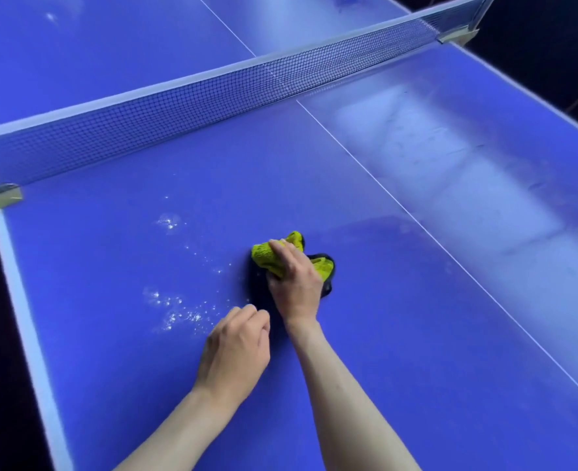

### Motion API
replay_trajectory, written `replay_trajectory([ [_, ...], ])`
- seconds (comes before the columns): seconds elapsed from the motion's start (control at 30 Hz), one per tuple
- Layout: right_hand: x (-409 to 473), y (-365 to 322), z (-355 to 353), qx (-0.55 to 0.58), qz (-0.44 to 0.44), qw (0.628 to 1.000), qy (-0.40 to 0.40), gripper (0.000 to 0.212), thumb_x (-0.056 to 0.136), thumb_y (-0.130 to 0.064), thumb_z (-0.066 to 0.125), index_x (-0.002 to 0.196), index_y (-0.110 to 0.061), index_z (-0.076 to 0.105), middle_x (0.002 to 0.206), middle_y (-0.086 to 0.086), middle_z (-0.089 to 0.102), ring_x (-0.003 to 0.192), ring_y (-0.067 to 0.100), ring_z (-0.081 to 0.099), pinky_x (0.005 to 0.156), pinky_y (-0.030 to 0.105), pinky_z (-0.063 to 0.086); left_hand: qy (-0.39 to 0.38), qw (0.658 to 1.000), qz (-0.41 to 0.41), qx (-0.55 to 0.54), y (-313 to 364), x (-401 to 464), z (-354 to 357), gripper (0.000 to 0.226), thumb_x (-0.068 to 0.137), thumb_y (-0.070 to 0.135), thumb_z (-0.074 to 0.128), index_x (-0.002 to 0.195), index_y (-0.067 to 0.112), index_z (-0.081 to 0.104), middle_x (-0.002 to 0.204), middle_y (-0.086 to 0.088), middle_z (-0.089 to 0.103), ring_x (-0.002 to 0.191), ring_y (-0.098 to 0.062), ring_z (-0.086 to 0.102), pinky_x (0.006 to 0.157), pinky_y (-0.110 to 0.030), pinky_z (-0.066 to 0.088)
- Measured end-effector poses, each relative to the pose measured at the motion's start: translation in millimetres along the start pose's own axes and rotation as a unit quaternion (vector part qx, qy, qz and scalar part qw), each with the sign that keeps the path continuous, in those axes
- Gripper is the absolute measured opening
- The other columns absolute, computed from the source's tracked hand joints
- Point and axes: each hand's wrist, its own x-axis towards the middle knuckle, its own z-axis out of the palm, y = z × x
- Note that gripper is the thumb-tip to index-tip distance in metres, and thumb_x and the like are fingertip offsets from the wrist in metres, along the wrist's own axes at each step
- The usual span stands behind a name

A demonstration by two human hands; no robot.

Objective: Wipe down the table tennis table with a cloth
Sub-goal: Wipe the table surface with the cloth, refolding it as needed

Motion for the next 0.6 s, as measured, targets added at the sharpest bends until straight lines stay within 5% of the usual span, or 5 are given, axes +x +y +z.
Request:
replay_trajectory([
  [0.23,-39.8,-73.4,27.9,0.052,-0.079,0.986,-0.14,0.068,0.068,-0.001,0.068,0.128,-0.033,0.071,0.128,-0.014,0.071,0.109,0.011,0.068,0.085,0.026,0.054,0.048,0.994,-0.057,0.083,-74.1,-41.0,-54.5,0.023,0.086,0.018,0.035,0.066,0.021,0.046,0.065,0.006,0.043,0.062,-0.021,0.048,0.048,-0.028,0.031],
  [0.37,15.4,-38.0,-20.4,0.073,-0.008,0.996,-0.05,0.071,0.07,0.008,0.067,0.129,-0.032,0.071,0.123,-0.013,0.072,0.108,0.007,0.069,0.092,0.028,0.055,0.036,0.992,-0.068,0.099,-91.4,-45.3,-66.6,0.029,0.08,-0.001,0.061,0.066,0.02,0.047,0.064,0.007,0.043,0.06,-0.019,0.046,0.05,-0.027,0.031],
  [0.5,83.5,26.0,-77.1,0.016,0.073,0.995,0.06,0.068,0.074,0.002,0.063,0.133,-0.033,0.067,0.115,-0.009,0.076,0.103,0.009,0.072,0.091,0.034,0.058,0.018,0.993,-0.076,0.091,-95.7,-45.6,-65.2,0.033,0.077,-0.002,0.066,0.066,0.021,0.046,0.063,0.008,0.044,0.059,-0.018,0.046,0.052,-0.024,0.028],
  [0.6,98.2,57.2,-90.9,-0.03,0.148,0.986,0.064,0.061,0.071,-0.002,0.064,0.124,-0.031,0.069,0.109,-0.008,0.078,0.103,0.02,0.072,0.088,0.031,0.057,0.013,0.993,-0.081,0.08,-102.1,-47.7,-60.0,0.032,0.076,-0.002,0.068,0.067,0.021,0.047,0.063,0.009,0.044,0.059,-0.017,0.046,0.051,-0.02,0.022],
])
